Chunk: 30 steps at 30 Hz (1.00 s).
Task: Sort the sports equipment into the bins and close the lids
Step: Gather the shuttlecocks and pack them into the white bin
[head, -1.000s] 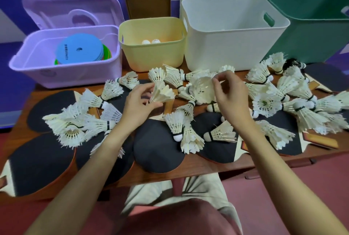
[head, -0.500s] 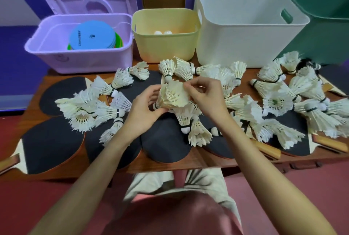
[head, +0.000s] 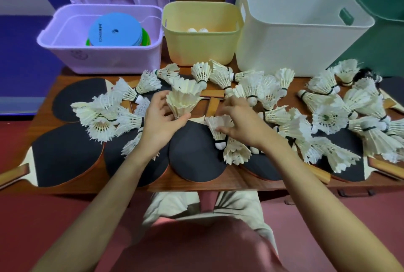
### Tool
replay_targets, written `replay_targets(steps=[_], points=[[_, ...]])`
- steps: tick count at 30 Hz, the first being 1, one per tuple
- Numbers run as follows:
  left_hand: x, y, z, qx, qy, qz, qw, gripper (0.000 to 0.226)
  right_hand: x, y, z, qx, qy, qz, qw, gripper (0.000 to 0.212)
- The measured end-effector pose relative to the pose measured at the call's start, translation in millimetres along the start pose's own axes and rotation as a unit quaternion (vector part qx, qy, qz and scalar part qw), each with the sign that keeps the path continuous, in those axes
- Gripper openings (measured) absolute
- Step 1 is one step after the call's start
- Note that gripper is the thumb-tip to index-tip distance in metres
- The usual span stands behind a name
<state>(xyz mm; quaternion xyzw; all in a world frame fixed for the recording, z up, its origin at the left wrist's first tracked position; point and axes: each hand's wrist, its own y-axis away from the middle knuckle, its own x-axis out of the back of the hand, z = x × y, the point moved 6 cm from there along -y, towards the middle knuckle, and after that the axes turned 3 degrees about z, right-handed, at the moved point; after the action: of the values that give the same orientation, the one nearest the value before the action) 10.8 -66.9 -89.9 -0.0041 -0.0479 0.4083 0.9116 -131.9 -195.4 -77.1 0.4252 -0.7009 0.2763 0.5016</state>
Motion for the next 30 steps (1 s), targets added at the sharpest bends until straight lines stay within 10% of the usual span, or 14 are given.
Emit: replay_targets(steps=[6, 14, 30], points=[[9, -2, -4, -0.018, -0.048, 0.003, 0.999, 0.054, 22, -2, -12, 0.019, -0.113, 0.04, 0.993, 0.009], [10, -4, -1, -0.033, -0.088, -0.017, 0.995, 0.056, 78, 20, -19, 0.033, -0.221, 0.411, 0.884, 0.009], [0, 10, -3, -0.003, -0.035, -0.024, 0.999, 0.061, 53, 28, -22, 0.051, -0.251, 0.256, 0.932, 0.02]])
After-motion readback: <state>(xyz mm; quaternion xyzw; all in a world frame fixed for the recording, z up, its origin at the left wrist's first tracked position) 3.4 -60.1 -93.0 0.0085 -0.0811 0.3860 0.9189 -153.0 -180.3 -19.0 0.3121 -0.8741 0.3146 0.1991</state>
